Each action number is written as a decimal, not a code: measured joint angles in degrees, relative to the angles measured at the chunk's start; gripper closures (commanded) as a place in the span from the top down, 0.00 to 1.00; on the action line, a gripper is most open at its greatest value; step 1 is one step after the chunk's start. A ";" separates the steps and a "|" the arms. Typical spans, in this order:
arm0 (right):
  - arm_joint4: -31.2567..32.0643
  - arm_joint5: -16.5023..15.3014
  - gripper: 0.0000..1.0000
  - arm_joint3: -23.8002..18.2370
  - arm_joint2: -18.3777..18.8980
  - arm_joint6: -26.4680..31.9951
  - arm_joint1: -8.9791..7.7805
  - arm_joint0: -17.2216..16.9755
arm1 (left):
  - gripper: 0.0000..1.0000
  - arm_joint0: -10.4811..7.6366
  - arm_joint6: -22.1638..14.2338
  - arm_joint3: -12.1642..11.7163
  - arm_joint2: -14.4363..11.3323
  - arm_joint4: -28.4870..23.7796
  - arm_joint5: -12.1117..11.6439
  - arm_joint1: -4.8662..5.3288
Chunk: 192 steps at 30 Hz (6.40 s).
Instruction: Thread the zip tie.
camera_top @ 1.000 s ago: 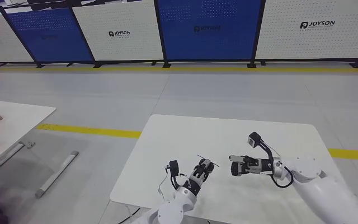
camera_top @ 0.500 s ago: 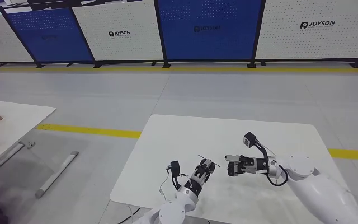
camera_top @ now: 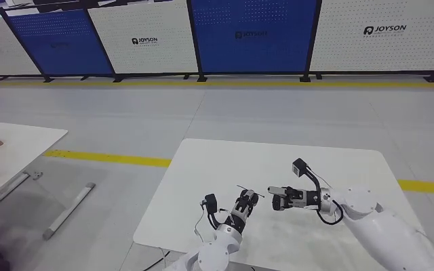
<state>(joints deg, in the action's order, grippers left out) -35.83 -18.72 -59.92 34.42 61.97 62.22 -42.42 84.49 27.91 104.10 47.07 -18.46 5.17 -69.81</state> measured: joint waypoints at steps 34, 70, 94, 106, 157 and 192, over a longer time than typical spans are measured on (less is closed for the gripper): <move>3.12 5.64 0.00 -1.68 3.62 -1.45 1.89 -1.94 | 0.00 -0.69 0.72 -1.44 -0.53 2.11 0.31 -0.71; 4.79 6.06 0.00 0.57 6.09 0.87 3.97 -1.84 | 1.00 -0.79 -1.09 -1.75 -0.36 0.91 0.13 -0.77; 4.33 5.72 0.00 -1.58 9.09 4.74 3.07 -4.35 | 1.00 -1.42 -13.86 -5.97 4.96 0.15 -4.41 -0.09; 4.32 5.72 0.00 -1.58 9.09 4.74 3.07 -4.35 | 1.00 0.52 -16.60 -5.17 5.52 1.12 -8.02 0.06; 4.33 5.72 0.00 -1.58 9.09 4.74 3.07 -4.35 | 0.00 3.70 -20.70 -5.73 8.28 8.76 -12.95 -0.87; 3.20 1.69 1.00 -7.09 19.43 3.31 0.07 -12.73 | 0.00 3.40 -14.87 -5.56 8.03 13.34 -5.80 -1.98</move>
<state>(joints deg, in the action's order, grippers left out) -32.63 -17.03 -67.00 53.84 65.28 62.29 -55.15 87.89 13.04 98.54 55.10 -5.12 -0.63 -71.79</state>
